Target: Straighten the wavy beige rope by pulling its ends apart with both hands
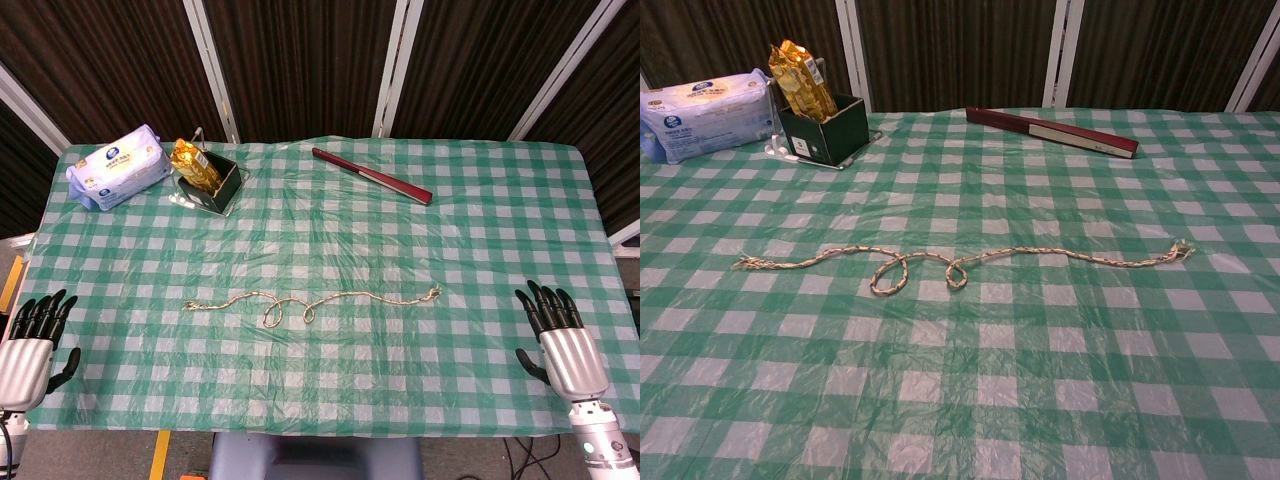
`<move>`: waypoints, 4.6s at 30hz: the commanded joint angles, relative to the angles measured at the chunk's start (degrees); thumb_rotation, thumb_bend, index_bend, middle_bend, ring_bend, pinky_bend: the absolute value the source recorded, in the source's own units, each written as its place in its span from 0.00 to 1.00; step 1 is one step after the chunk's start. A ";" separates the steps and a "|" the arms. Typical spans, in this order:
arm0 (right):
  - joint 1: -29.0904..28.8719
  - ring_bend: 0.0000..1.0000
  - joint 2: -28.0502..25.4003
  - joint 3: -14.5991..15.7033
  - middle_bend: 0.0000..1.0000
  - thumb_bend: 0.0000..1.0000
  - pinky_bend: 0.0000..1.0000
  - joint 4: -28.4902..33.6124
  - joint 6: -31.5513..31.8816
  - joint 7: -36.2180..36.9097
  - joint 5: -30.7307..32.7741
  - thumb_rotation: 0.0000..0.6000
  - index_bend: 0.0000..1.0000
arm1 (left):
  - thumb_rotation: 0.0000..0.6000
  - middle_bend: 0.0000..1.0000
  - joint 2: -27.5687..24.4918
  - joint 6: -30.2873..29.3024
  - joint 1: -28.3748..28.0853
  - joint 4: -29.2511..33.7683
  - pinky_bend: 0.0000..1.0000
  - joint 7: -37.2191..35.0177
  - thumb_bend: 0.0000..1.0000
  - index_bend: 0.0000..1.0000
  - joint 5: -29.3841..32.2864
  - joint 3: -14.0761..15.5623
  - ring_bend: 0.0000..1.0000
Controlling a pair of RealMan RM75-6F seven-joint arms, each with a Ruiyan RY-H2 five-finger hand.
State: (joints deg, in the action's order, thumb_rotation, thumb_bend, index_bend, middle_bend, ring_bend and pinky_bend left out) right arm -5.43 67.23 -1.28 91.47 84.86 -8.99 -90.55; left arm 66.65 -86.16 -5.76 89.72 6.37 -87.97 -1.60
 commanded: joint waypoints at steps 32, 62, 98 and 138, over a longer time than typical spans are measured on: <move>2.07 0.00 1.92 0.69 0.00 0.35 0.00 -2.29 5.34 -0.76 -4.67 1.00 0.00 | 1.00 0.00 25.14 27.91 -24.94 -23.57 0.03 -5.71 0.46 0.37 3.38 -3.96 0.00; 2.29 0.00 1.80 0.72 0.00 0.35 0.00 -1.65 4.38 -1.76 -3.99 1.00 0.00 | 1.00 0.00 32.61 22.62 -24.76 -39.43 0.05 -11.30 0.44 0.46 1.20 -0.60 0.00; -10.93 0.00 7.79 -5.93 0.00 0.35 0.00 -4.90 -12.88 -8.44 1.00 1.00 0.35 | 1.00 0.05 29.44 20.12 -24.41 -34.62 0.05 -10.33 0.44 0.65 1.33 -0.52 0.00; -25.62 0.00 29.90 -4.70 0.00 0.40 0.00 -36.84 -24.23 -12.22 4.83 1.00 0.63 | 1.00 0.06 28.54 21.57 -24.51 -34.13 0.05 -10.73 0.44 0.69 2.51 -0.62 0.00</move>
State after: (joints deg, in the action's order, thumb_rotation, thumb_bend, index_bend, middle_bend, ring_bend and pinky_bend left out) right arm -31.03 97.13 -6.00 54.65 60.65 -21.22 -85.74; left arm 95.20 -64.60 -30.26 55.60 -4.35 -85.46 -2.23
